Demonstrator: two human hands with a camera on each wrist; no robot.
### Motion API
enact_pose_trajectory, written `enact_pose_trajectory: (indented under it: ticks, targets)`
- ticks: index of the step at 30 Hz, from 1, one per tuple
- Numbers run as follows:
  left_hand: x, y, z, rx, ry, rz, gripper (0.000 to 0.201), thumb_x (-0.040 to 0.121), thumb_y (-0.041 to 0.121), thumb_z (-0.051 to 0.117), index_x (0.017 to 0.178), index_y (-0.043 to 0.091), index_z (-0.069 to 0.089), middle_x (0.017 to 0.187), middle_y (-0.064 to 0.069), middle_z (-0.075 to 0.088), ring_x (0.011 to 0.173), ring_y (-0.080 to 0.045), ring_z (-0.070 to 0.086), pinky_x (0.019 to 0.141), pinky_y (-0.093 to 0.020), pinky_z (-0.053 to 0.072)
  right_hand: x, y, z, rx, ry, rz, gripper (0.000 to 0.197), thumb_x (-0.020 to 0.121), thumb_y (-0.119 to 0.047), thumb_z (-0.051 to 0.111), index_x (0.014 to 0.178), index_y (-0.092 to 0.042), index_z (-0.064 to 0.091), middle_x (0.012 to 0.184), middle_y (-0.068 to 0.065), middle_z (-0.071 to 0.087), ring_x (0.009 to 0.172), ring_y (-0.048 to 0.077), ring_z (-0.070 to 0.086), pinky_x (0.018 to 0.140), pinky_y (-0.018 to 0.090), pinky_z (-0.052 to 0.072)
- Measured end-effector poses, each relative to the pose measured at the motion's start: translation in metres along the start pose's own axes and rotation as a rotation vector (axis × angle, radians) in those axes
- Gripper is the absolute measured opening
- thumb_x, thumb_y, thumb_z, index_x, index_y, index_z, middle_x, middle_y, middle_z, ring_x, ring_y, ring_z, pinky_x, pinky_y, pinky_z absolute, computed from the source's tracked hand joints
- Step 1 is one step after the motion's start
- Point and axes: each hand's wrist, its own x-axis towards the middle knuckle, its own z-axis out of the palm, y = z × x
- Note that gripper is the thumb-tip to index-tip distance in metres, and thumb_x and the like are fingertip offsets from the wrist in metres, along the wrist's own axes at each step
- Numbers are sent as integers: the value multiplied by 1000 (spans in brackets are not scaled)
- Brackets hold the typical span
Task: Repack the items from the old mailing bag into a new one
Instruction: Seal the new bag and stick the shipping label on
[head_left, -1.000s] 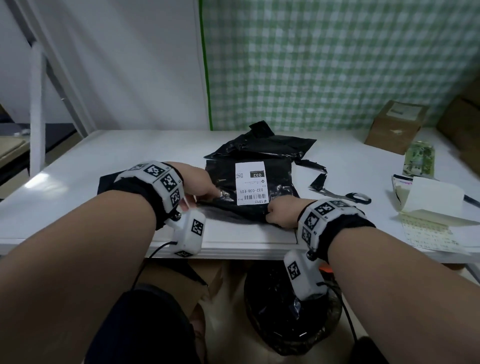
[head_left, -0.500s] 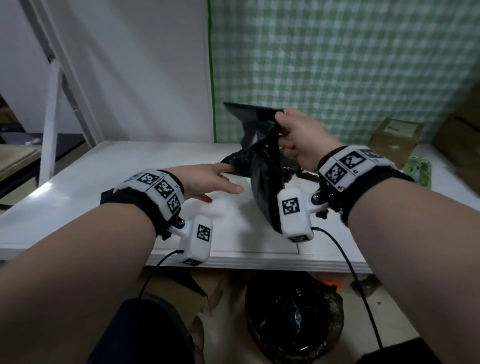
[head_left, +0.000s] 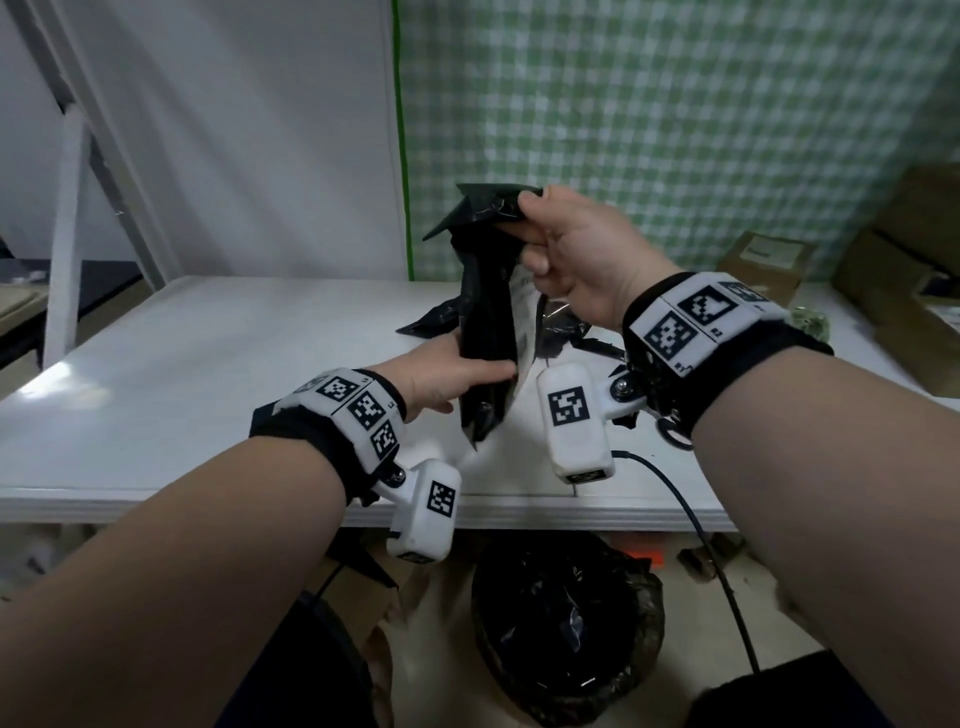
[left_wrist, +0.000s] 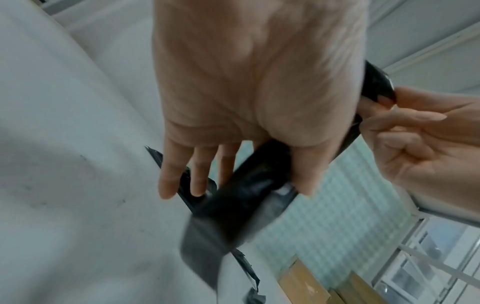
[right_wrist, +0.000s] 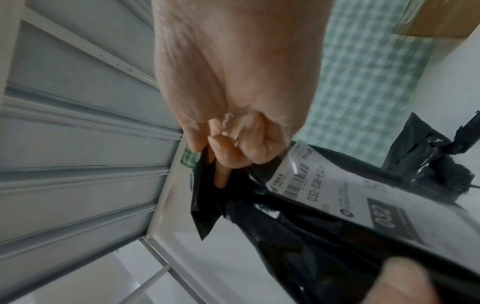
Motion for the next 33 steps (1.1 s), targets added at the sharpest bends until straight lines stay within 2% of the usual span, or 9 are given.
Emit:
enact_pose_trajectory:
  ticks: [3, 6, 11, 16, 22, 26, 28, 30, 33]
  targets:
    - [4, -5, -7, -87, 213, 52, 30, 92, 26, 53, 120, 15, 53, 111, -9, 64, 95, -26, 61, 71, -33, 52, 0, 0, 4, -3, 23, -6, 17, 100, -21, 41, 83, -19, 44, 77, -2, 62, 41, 4, 37, 40, 17, 14]
    - [9, -14, -20, -115, 356, 101, 20, 94, 21, 49, 112, 17, 57, 111, -13, 66, 99, -30, 62, 86, -40, 51, 1, 5, 8, -56, 115, 26, 12, 97, -21, 48, 86, -19, 53, 98, 0, 70, 42, 6, 36, 35, 16, 18]
    - [12, -32, -44, -92, 473, 71, 27, 92, 17, 44, 115, 19, 57, 113, -12, 65, 104, -32, 61, 96, -47, 48, 10, 35, 4, -244, 241, 204, 9, 94, -20, 50, 98, -14, 56, 97, 4, 70, 45, 8, 32, 30, 13, 20]
    - [20, -62, -78, -29, 589, -49, 28, 89, 18, 44, 112, 10, 57, 114, -19, 63, 106, -38, 59, 95, -49, 48, 8, 69, -1, -408, 141, 368, 14, 96, -15, 44, 87, -9, 54, 78, 4, 60, 42, 9, 27, 36, 17, 20]
    - [8, -72, -98, 291, 779, -156, 35, 88, 11, 47, 122, 5, 51, 119, -20, 60, 111, -37, 54, 88, -34, 41, 12, 104, 3, -623, 51, 433, 30, 91, -38, 55, 103, -11, 62, 93, -2, 64, 60, 12, 39, 54, 22, 33]
    - [11, -73, -98, 351, 593, -210, 69, 85, 20, 58, 145, 16, 24, 134, -15, 52, 120, -34, 50, 95, -33, 41, 11, 118, 4, -806, -68, 438, 39, 81, -47, 66, 97, -12, 65, 101, 1, 66, 75, 14, 50, 59, 23, 36]
    - [13, -71, -91, 488, 446, -271, 79, 82, 29, 59, 149, 24, 17, 148, -16, 32, 132, -33, 39, 104, -35, 37, 7, 121, 5, -854, -176, 460, 32, 78, -46, 70, 91, -18, 65, 98, -3, 66, 76, 9, 51, 57, 22, 34]
    - [18, -68, -82, 684, 333, -285, 75, 80, 38, 58, 146, 29, 24, 154, -15, 17, 140, -36, 22, 113, -42, 28, 2, 120, 7, -918, -308, 504, 31, 77, -47, 71, 93, -21, 66, 93, -8, 65, 78, 4, 51, 59, 22, 35]
    - [23, -63, -64, 743, 172, -183, 70, 79, 43, 62, 143, 34, 33, 155, -11, 17, 141, -34, 23, 113, -46, 26, -3, 125, 7, -1014, -394, 531, 40, 73, -43, 76, 104, -19, 69, 100, -14, 60, 87, 5, 52, 73, 23, 38]
